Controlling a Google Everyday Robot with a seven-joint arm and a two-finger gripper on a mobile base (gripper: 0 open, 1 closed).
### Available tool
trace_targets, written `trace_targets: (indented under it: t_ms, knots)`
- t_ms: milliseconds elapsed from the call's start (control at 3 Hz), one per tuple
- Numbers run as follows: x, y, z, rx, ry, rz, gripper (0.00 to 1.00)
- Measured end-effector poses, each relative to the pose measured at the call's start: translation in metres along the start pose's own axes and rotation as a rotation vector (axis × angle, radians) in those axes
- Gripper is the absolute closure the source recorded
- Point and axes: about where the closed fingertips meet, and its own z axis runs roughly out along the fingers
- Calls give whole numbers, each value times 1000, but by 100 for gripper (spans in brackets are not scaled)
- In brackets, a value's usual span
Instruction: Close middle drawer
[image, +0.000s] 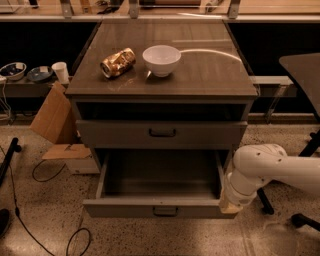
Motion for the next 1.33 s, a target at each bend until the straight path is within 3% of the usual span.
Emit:
trace_targets:
  t_ms: [667, 1333]
  knots:
    - [12, 21, 28, -44, -2, -1, 100]
    - [3, 28, 55, -64, -8, -20, 100]
